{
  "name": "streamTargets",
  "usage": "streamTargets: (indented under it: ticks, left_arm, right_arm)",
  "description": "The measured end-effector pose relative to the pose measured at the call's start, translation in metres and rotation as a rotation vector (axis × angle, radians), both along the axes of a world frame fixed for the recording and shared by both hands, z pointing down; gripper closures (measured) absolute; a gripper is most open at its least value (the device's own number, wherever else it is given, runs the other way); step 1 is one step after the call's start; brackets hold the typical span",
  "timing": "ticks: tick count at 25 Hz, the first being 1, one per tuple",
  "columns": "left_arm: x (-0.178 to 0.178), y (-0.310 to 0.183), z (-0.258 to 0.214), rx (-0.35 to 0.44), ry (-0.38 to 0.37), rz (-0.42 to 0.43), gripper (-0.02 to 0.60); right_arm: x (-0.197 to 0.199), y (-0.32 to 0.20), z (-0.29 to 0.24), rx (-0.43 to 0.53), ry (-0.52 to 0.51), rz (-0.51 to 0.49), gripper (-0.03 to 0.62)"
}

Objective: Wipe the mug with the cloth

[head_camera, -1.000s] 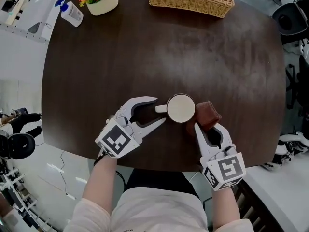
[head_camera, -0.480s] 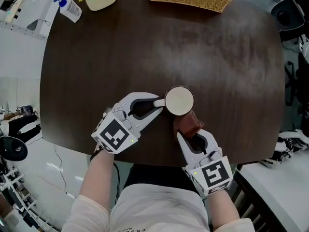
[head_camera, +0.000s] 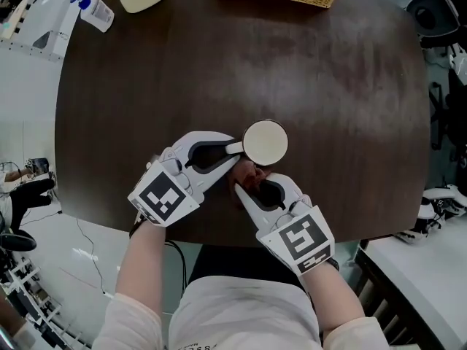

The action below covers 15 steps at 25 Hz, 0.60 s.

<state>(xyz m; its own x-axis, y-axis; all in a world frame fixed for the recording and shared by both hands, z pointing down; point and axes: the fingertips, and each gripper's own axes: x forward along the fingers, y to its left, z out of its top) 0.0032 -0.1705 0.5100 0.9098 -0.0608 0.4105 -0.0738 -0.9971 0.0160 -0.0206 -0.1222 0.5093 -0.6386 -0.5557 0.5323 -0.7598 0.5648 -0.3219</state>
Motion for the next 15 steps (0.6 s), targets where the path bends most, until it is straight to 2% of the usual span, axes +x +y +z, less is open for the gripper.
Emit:
streamTargets:
  ticks: [6, 11, 15]
  left_arm:
    - [-0.001, 0.003, 0.004, -0.004, -0.011, 0.058, 0.5]
    - [0.001, 0.006, 0.002, -0.007, -0.011, 0.08, 0.5]
    - [0.0, 0.008, 0.001, -0.003, -0.001, 0.077, 0.5]
  right_arm:
    - [0.035, 0.006, 0.016, -0.064, 0.011, 0.075, 0.513]
    - [0.062, 0.012, 0.021, -0.089, 0.037, 0.12, 0.511]
    - [0.087, 0.012, 0.024, -0.109, 0.052, 0.205, 0.511]
